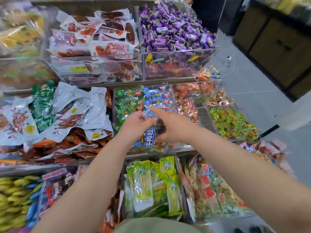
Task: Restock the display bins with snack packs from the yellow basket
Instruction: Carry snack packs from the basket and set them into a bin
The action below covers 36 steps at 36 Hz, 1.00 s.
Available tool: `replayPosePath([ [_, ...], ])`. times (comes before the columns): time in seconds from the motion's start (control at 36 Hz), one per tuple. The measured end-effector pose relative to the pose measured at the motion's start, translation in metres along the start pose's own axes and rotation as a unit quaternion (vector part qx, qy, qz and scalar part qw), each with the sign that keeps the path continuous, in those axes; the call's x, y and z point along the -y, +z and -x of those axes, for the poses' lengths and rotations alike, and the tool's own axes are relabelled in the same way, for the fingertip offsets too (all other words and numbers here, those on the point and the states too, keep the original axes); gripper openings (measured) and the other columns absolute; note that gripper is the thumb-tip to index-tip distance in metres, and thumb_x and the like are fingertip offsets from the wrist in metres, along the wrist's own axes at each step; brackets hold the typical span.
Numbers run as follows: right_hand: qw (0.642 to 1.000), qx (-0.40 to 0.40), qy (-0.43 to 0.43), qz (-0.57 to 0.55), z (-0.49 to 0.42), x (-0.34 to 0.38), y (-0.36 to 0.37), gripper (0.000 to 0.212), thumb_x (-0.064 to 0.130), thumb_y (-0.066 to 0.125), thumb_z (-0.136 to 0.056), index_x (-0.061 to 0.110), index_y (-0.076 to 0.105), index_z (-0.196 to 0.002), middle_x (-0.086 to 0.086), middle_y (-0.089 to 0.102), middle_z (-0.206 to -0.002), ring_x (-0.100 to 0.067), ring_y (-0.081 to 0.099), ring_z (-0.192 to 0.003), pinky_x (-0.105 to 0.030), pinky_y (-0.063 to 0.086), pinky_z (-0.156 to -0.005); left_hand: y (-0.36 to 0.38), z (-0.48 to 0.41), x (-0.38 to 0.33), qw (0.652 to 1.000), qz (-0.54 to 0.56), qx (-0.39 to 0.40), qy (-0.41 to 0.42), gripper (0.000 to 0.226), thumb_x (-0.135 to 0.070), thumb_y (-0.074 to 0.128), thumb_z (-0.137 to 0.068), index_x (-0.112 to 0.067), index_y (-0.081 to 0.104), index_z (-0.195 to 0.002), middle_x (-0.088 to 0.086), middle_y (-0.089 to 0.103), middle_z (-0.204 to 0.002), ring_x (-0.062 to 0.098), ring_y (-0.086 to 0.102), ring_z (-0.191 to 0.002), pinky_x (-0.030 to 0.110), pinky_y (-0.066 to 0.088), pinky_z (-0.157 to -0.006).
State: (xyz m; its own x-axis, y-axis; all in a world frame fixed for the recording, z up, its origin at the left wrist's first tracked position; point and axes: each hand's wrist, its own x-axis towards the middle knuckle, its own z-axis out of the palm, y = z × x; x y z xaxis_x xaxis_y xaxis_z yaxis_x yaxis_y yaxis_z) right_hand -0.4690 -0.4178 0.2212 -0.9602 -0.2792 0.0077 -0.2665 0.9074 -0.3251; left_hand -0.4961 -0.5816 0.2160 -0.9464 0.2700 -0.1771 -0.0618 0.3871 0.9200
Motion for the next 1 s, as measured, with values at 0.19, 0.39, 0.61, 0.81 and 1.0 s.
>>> replayPosePath([
  [0.19,0.971,0.000,0.140,-0.193,0.005,-0.026,0.005,0.087,0.037,0.082,-0.069,0.027,0.032,-0.140,-0.002,0.052,-0.134,-0.014,0.054,-0.103,-0.022,0.041,-0.073,-0.008,-0.003,0.006,0.997,-0.076,-0.023,0.012,0.048,-0.054,0.063,-0.085,-0.023,0.052,-0.120,-0.005,0.061,-0.116,0.015,0.060,-0.105,0.038,0.052,-0.092],
  [0.39,0.903,-0.096,0.278,-0.313,0.020,-0.049,0.030,0.092,0.037,0.081,-0.071,0.025,0.024,-0.142,-0.004,0.039,-0.145,-0.018,0.044,-0.122,-0.023,0.035,-0.085,0.009,-0.003,0.053,0.856,-0.506,0.058,0.086,0.125,-0.084,0.051,-0.068,-0.015,-0.008,-0.153,0.012,-0.008,-0.162,0.033,-0.011,-0.148,0.052,-0.002,-0.117],
  [0.61,0.965,-0.116,0.160,-0.173,0.023,-0.037,0.051,0.099,0.029,0.081,-0.072,0.049,0.015,-0.142,0.006,0.030,-0.130,-0.014,0.038,-0.121,-0.027,0.033,-0.102,0.012,-0.019,0.072,0.788,-0.611,0.030,0.065,0.127,-0.087,0.041,-0.071,-0.011,-0.025,-0.148,0.017,-0.021,-0.159,0.034,-0.020,-0.146,0.055,-0.011,-0.114],
  [0.81,0.967,-0.019,0.012,0.253,0.012,-0.036,0.047,0.096,0.062,0.069,-0.070,0.019,0.027,-0.144,-0.011,-0.004,-0.156,-0.030,-0.015,-0.143,-0.047,-0.022,-0.108,0.012,-0.021,0.072,0.769,-0.634,0.038,0.066,0.125,-0.080,0.049,-0.075,-0.011,-0.025,-0.148,0.015,-0.020,-0.159,0.035,-0.018,-0.146,0.056,-0.008,-0.115],
  [1.0,0.976,-0.031,0.110,0.187,-0.014,-0.024,0.038,0.081,0.068,0.051,-0.080,0.010,0.036,-0.133,-0.008,0.034,-0.141,-0.027,0.024,-0.136,-0.048,0.009,-0.117,-0.009,-0.025,0.072,0.755,-0.649,0.051,0.076,0.128,-0.089,0.040,-0.069,-0.014,-0.032,-0.143,0.006,-0.022,-0.160,0.026,-0.019,-0.147,0.053,-0.011,-0.115],
])
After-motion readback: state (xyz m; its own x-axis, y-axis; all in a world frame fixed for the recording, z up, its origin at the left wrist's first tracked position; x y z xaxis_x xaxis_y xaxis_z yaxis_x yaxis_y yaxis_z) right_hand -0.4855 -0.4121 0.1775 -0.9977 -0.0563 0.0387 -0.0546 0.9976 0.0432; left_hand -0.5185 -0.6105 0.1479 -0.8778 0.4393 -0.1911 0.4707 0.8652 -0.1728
